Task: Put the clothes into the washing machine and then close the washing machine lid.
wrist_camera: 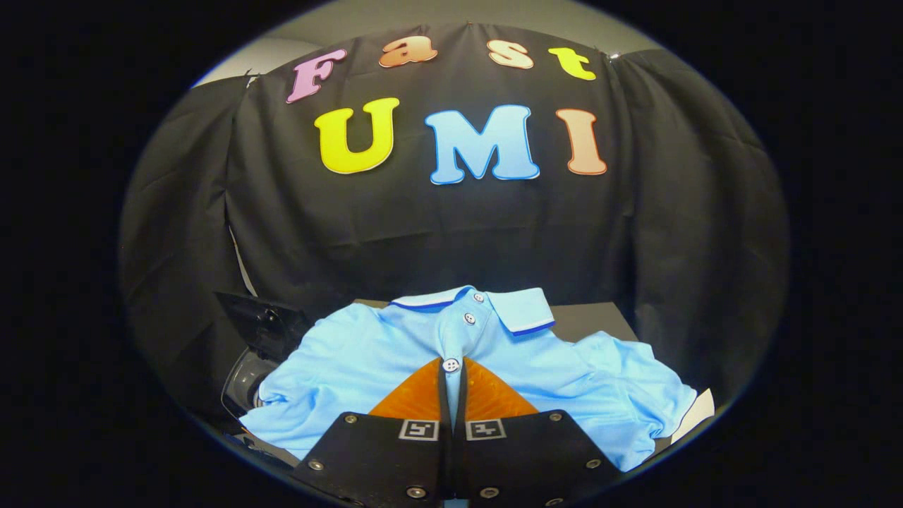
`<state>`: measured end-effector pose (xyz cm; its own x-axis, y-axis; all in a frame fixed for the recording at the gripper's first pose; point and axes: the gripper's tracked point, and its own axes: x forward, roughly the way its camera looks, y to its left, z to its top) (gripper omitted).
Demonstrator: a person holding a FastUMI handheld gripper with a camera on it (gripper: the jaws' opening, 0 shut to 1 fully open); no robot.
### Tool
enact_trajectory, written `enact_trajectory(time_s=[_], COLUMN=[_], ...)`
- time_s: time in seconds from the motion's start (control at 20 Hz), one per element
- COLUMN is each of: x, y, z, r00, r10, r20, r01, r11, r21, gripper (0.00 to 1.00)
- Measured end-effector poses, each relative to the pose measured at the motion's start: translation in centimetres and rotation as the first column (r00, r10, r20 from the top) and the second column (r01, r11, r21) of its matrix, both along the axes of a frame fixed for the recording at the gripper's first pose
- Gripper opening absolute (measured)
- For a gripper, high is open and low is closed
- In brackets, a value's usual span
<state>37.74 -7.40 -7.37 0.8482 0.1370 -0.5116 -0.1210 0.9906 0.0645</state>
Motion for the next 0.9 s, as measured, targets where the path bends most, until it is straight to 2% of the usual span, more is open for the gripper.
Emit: enact_trajectory(time_s=[0.55,0.9], x=[-0.9,-1.9], y=[6.0,10.6], z=[6.5,10.2], r00=[0.995,0.985], r10=[0.032,0.080], r20=[0.090,0.150], r01=[-0.040,-0.098], r11=[0.995,0.988], r21=[0.089,0.116], gripper=[0.00,0.00])
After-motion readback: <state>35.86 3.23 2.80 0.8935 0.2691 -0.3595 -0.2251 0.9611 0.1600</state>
